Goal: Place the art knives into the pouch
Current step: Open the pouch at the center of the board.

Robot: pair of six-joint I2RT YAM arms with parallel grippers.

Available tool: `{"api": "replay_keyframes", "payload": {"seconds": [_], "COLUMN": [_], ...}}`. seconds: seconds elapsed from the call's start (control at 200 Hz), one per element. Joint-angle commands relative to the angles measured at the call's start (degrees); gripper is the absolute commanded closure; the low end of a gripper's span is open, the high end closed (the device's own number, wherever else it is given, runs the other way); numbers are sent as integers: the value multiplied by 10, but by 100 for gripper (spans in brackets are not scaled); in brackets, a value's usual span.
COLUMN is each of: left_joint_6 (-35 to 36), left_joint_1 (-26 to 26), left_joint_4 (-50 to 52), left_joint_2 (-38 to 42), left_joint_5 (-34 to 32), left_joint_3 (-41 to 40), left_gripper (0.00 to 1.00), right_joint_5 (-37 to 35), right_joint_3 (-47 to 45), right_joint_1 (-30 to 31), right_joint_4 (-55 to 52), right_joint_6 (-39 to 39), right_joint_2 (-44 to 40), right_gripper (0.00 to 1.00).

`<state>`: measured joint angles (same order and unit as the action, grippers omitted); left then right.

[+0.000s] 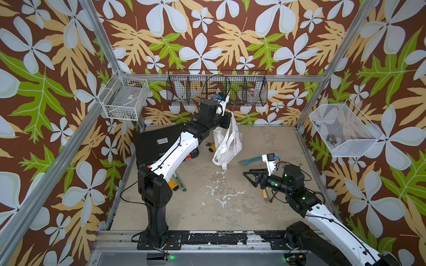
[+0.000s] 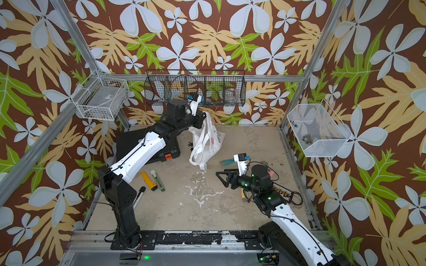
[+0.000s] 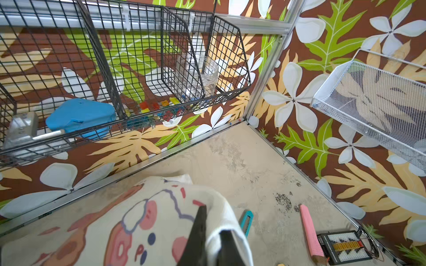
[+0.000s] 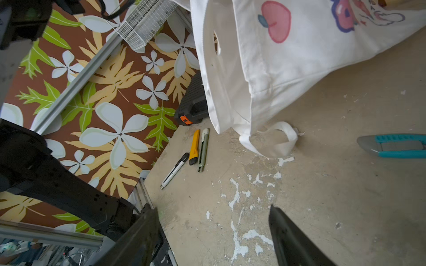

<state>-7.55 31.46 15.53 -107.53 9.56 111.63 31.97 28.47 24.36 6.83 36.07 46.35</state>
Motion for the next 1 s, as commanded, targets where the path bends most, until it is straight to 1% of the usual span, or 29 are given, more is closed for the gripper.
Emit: {"api": "replay_keyframes", "payload": {"seconds": [0.0,0.09,0.23,0.405,0.475,0.52,0.616,0.716,0.911,0.996], "left_joint_6": [2,3,3,-1,-4,-4,-6,-5,-6,-9], "left_joint_1": [0,0,0,0,1,1,1,0,0,0], "left_joint_4": [-14,-16,-20,-24,-27,-29,-32,-36,-44,-53], "left_joint_2": [12,17,15,12,13,14,19,27,40,48], "left_joint_5": [22,23,26,33,37,38,42,43,45,48], "left_joint_3": [-10,-19,-24,-27,-29,-30,-36,-45,-63,-73], "left_gripper": [100,100,100,100,100,100,100,100,100,100], "right_joint_5": [-118,-157,-211,-291,-298,-316,-382,-434,-467,-467], "right_joint_3": [-33,-63,-67,-34,-23,-16,3,1,22,46], "right_joint_1": [21,45,93,145,152,159,181,184,184,184], "right_joint_4": [110,185,265,277,288,293,283,298,324,325], "right_joint_6": [40,77,110,108,112,112,95,90,101,106], "right_joint_2": [7,25,64,140,175,196,226,242,283,315], "right_gripper": [20,19,18,17,17,17,18,19,20,20]}}
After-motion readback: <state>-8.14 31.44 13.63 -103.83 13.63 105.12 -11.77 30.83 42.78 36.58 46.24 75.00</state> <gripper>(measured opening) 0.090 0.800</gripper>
